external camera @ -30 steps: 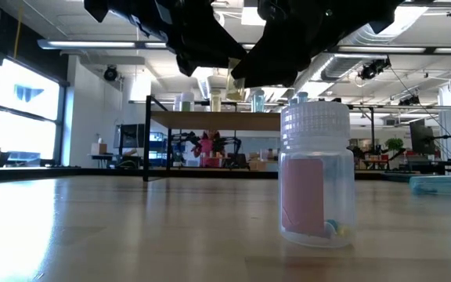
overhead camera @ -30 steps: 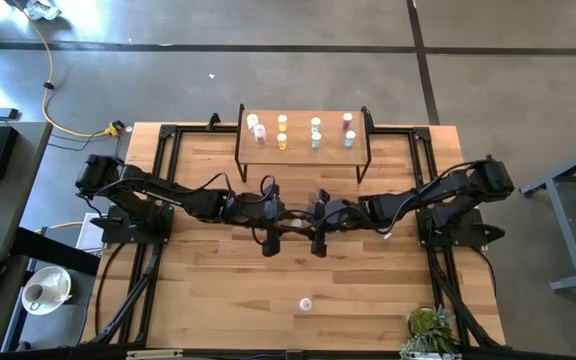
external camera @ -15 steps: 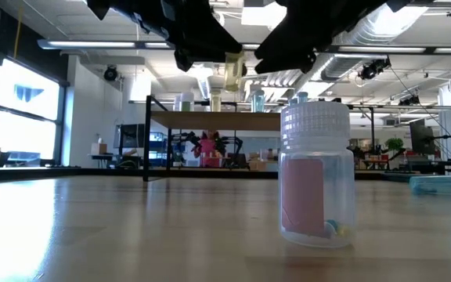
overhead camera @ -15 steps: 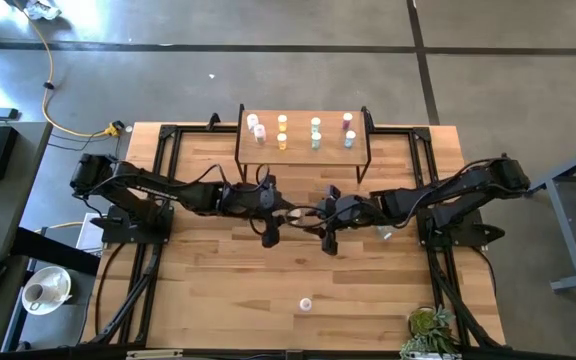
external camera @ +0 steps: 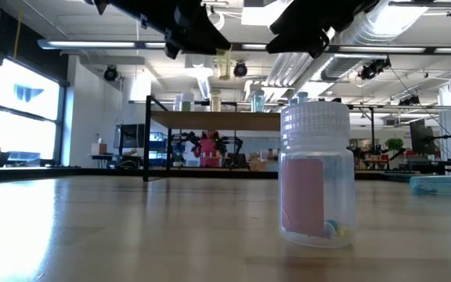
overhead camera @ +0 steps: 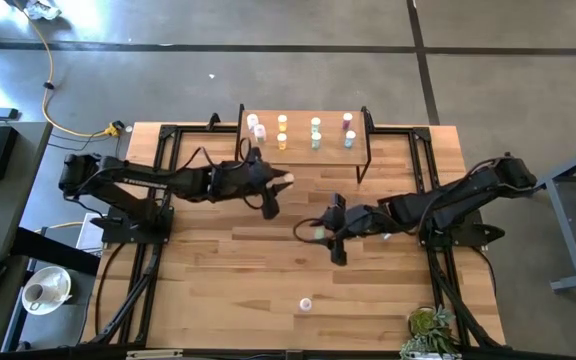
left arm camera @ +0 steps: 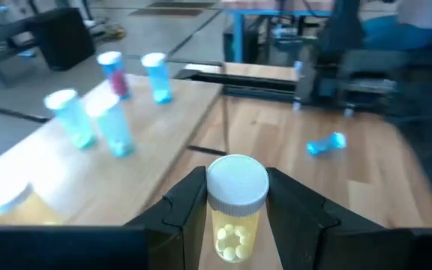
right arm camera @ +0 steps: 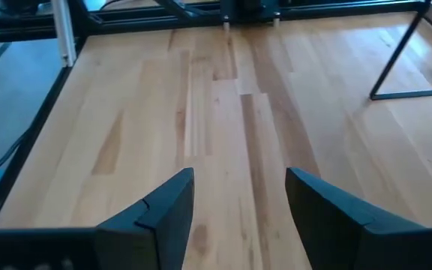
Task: Pick and place medicine bottles onto shelf by color
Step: Put the yellow pill bottle on the shelf aligned with the other yellow pill bottles
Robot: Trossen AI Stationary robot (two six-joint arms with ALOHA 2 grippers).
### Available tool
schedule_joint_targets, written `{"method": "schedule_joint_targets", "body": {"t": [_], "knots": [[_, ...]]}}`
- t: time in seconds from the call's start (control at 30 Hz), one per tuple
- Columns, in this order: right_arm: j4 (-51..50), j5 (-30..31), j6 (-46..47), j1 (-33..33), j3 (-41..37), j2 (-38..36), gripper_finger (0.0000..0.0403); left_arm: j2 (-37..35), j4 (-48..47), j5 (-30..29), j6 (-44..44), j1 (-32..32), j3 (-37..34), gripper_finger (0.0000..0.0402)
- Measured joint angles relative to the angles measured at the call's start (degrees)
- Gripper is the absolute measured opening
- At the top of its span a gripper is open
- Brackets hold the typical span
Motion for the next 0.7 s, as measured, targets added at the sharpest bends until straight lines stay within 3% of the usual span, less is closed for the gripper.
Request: {"method": "schedule_joint_targets", "body": {"t": [0.17,0.47,0.7], "knots": [[0.0,0.05,-0.01,0.72,0.0,0.0,0.0202,1.72,0.75,-0.41,-1.64,2.46,-0.82,0.0115],[0.02,0.18,-0.26,0.7,0.0,0.0,0.0202,1.15,22.99,-0.41,-3.02,7.06,-13.09,0.0115],[0.49,4.09,-1.57,0.7,0.0,0.0,0.0202,1.54,22.75,-0.39,-2.84,10.25,-12.37,0.0115]]}}
